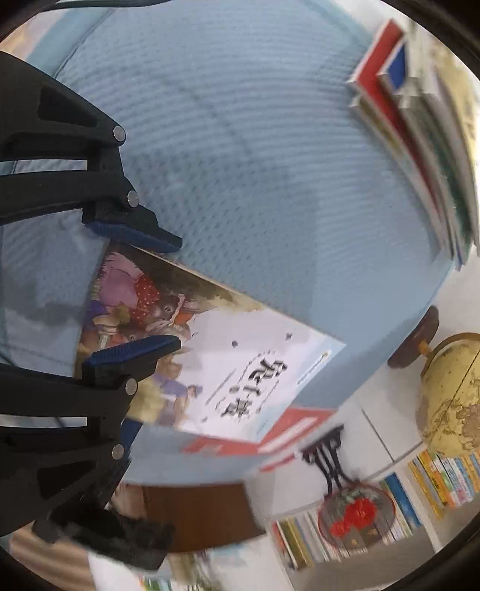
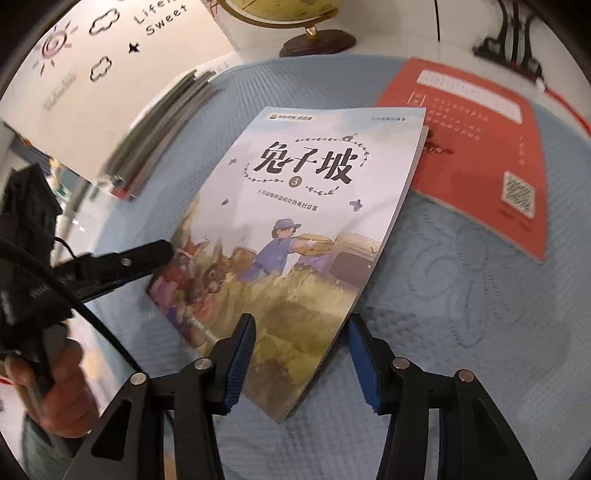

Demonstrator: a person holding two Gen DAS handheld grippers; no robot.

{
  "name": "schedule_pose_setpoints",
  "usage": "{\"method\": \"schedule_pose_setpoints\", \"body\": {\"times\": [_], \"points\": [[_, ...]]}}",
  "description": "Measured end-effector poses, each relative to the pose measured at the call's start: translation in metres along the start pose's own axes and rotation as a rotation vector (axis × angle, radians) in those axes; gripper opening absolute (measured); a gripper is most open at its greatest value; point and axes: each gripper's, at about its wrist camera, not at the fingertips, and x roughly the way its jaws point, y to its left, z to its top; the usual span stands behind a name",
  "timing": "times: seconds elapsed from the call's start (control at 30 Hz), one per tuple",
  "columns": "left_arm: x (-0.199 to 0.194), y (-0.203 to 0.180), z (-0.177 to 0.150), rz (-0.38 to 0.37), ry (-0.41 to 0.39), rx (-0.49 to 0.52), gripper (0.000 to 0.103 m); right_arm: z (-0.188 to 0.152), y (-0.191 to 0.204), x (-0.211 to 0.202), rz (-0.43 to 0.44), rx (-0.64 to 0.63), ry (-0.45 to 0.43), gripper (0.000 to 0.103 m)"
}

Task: Organize books
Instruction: 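Close both grippers on the rabbit book's edge and tilt it upright, then lift the upright rabbit book with both grippers toward the stack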

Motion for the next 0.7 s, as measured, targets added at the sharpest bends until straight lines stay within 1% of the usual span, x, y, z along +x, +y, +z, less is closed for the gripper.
{"method": "schedule_pose_setpoints", "body": {"times": [0.07,0.17,0.23,0.27,0.33,0.4,0.43,0.47,0.5,0.53,0.57,0.6,0.67,0.7], "points": [[-0.004,0.004,-0.006,-0.073,0.013,-0.023,0.043,0.001,-0.009,-0.001,0.011,0.012,0.000,0.050],[-0.004,0.007,-0.020,-0.176,0.019,-0.056,0.043,0.004,-0.029,-0.006,0.057,0.070,0.002,0.050],[-0.002,0.004,-0.026,-0.173,0.003,-0.071,0.042,0.005,-0.039,-0.006,0.088,0.090,0.003,0.050],[0.001,0.003,-0.029,-0.169,-0.005,-0.080,0.038,0.005,-0.041,-0.007,0.097,0.093,0.002,0.050],[0.002,0.005,-0.033,-0.200,-0.018,-0.113,0.028,0.005,-0.042,-0.007,0.099,0.091,-0.001,0.050],[0.006,0.005,-0.034,-0.302,-0.002,-0.165,0.023,0.003,-0.040,-0.008,0.099,0.078,-0.007,0.051],[0.006,0.001,-0.035,-0.300,0.002,-0.153,0.020,0.001,-0.039,-0.008,0.097,0.071,-0.012,0.051],[0.006,-0.005,-0.034,-0.278,0.003,-0.132,0.019,0.001,-0.038,-0.008,0.095,0.065,-0.014,0.051],[0.008,-0.015,-0.033,-0.218,0.001,-0.087,0.019,0.000,-0.037,-0.008,0.092,0.057,-0.015,0.051],[0.013,-0.024,-0.033,-0.168,0.002,-0.058,0.016,0.000,-0.036,-0.008,0.089,0.050,-0.015,0.051],[0.017,-0.029,-0.034,-0.148,0.006,-0.049,0.012,0.000,-0.035,-0.008,0.090,0.049,-0.016,0.051],[0.023,-0.035,-0.033,-0.121,0.008,-0.041,0.012,0.000,-0.036,-0.008,0.095,0.052,-0.016,0.051],[0.026,-0.039,-0.032,-0.113,0.000,-0.047,0.011,0.001,-0.039,-0.008,0.116,0.070,-0.012,0.051],[0.026,-0.042,-0.030,-0.132,-0.005,-0.062,0.011,0.001,-0.041,-0.008,0.128,0.081,-0.006,0.051]]}}
